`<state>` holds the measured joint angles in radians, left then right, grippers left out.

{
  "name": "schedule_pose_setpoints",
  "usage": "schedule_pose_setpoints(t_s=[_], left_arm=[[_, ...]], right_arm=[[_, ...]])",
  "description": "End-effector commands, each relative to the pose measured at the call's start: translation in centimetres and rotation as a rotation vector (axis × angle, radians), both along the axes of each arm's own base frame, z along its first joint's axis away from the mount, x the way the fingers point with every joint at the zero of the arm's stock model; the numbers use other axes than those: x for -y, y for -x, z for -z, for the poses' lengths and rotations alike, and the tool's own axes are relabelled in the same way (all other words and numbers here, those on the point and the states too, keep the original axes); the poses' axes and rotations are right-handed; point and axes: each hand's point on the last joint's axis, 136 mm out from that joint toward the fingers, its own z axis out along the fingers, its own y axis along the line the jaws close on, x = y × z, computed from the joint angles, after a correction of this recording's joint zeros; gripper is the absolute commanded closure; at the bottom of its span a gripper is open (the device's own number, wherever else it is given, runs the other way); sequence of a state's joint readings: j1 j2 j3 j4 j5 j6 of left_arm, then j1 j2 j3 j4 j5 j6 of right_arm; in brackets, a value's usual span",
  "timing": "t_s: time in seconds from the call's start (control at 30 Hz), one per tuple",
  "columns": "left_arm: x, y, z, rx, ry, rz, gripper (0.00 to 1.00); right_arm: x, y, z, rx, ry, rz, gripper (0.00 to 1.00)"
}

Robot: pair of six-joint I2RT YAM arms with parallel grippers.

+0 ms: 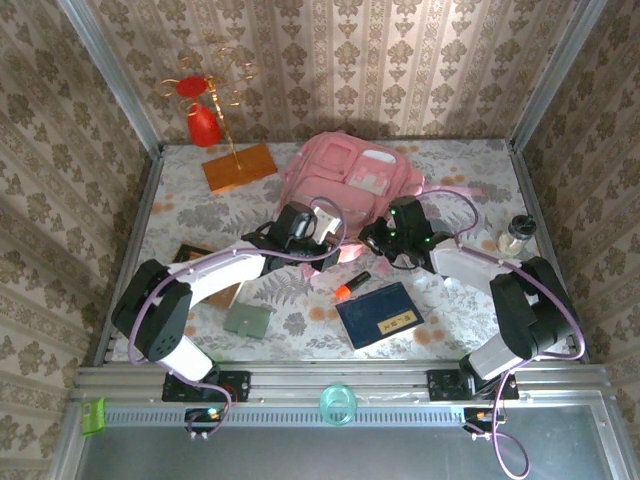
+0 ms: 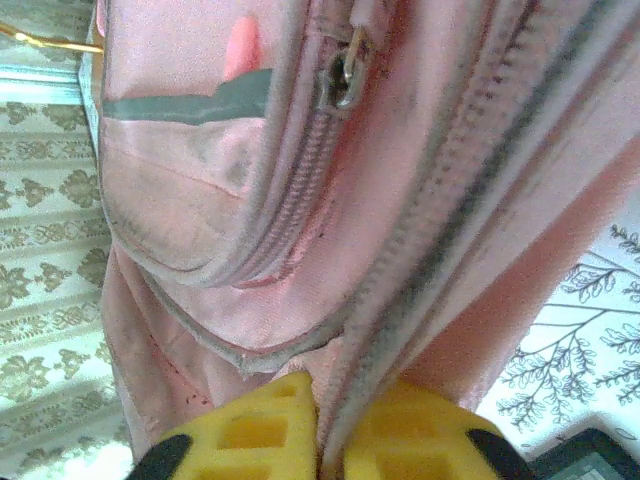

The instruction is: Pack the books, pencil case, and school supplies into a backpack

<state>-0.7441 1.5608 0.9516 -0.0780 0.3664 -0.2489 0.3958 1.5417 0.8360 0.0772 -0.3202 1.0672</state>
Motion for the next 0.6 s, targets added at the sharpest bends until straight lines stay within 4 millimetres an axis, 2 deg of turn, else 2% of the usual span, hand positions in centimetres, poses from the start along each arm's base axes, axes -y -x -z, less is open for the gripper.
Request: schedule_pose_setpoints(t_s=[0.0,0.1,0.17,0.3,0.33,0.47,0.57], left_arm=[[-2.1,0.4,-2.1,0.04,0.027,0.014,1.0],[-4.3,0.3,-1.5,0.006,0.03,-0.018,1.0],[-5.0,0.4,-1.2,-0.016,0.042,-0.029,1.0],[-5.1,0.3,-1.6,-0.02,0.053,-0.034,1.0],[-4.8,0.3,-1.9,-0.021,0.067,-0.028,1.0],[-2.2,0.5,-3.7,-0.001,0.13,0.038,1.0],[-0.1,0.7,-4.6,0.009,0.146,0.088,1.0]], right_arm=[[5.8,-2.4,-0.5,0.06,0.118,0.095,1.0],[7.9,-3.2,-0.9,0.058,0.163,0.045,1.0],[8.4,-3.8,-1.1,0.062,0.191,0.006,1.0],[9.4,-5.1,-1.5,0.056,0.176,0.0,1.0],[9.5,-5.2,-1.8,0.063,0.17,0.008,0.97],[9.9,-3.7,-2.9,0.089,0.148,0.059,0.64],[9.8,-1.2,-4.0,0.108,0.124,0.089,0.38]])
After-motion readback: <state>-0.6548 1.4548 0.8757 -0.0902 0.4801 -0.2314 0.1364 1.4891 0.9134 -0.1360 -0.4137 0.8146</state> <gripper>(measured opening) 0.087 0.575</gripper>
